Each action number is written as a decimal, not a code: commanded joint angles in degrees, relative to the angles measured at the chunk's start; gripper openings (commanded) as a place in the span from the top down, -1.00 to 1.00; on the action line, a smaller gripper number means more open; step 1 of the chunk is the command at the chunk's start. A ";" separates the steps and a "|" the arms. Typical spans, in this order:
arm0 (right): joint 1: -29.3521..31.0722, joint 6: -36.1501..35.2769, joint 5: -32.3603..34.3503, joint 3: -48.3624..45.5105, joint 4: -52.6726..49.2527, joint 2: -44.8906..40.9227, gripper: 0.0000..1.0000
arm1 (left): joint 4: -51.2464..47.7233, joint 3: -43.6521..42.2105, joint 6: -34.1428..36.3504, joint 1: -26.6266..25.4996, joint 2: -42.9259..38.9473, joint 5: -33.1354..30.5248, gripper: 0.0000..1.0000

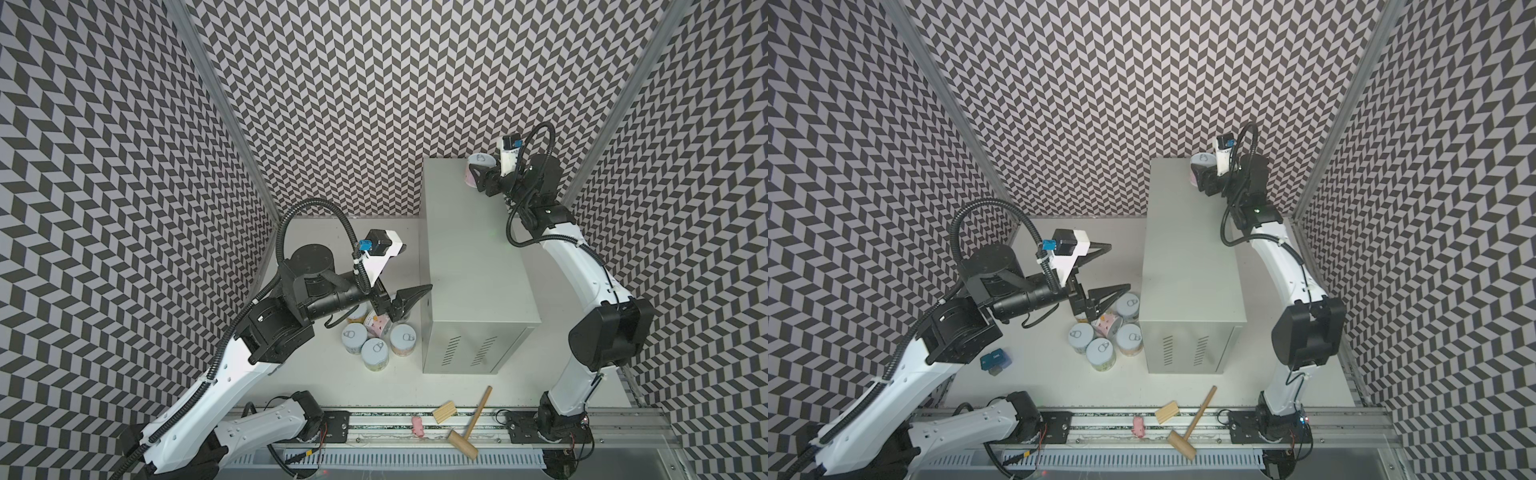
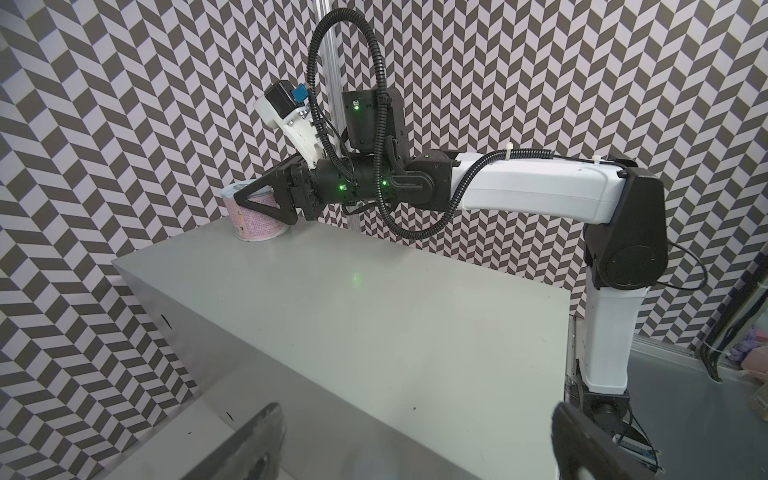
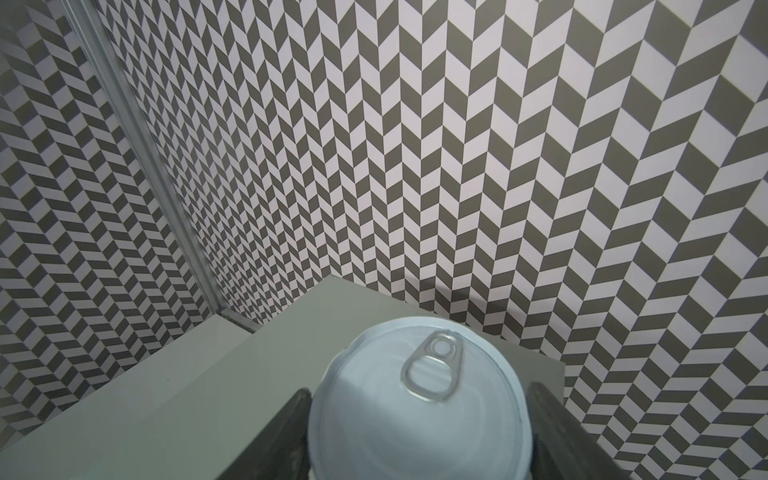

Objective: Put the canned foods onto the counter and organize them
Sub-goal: 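Lower the pink can onto the cabinet top with the right gripper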

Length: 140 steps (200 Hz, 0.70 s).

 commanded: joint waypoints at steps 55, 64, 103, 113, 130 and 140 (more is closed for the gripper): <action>-0.52 1.59 -0.93 3.80 1.69 2.39 -0.40 | 1.60 -0.39 0.63 0.49 -0.33 0.06 -1.00; -0.47 1.61 -0.98 4.07 1.69 2.55 -0.41 | 1.49 -0.46 0.59 0.44 -0.33 0.07 -1.00; -0.46 1.66 -1.19 4.97 1.18 3.04 -0.42 | 1.67 -0.50 0.56 0.49 -0.39 0.07 -1.00; -0.52 1.78 -1.27 5.04 1.16 2.95 -0.43 | 1.71 -0.50 0.47 0.49 -0.41 0.10 -1.00; -0.46 1.88 -1.61 5.31 1.07 2.68 -0.47 | 1.80 -0.48 0.49 0.57 -0.37 0.23 -1.00; -0.39 1.99 -1.63 5.35 1.13 2.33 -0.55 | 1.80 -0.50 0.39 0.52 -0.22 0.24 -1.00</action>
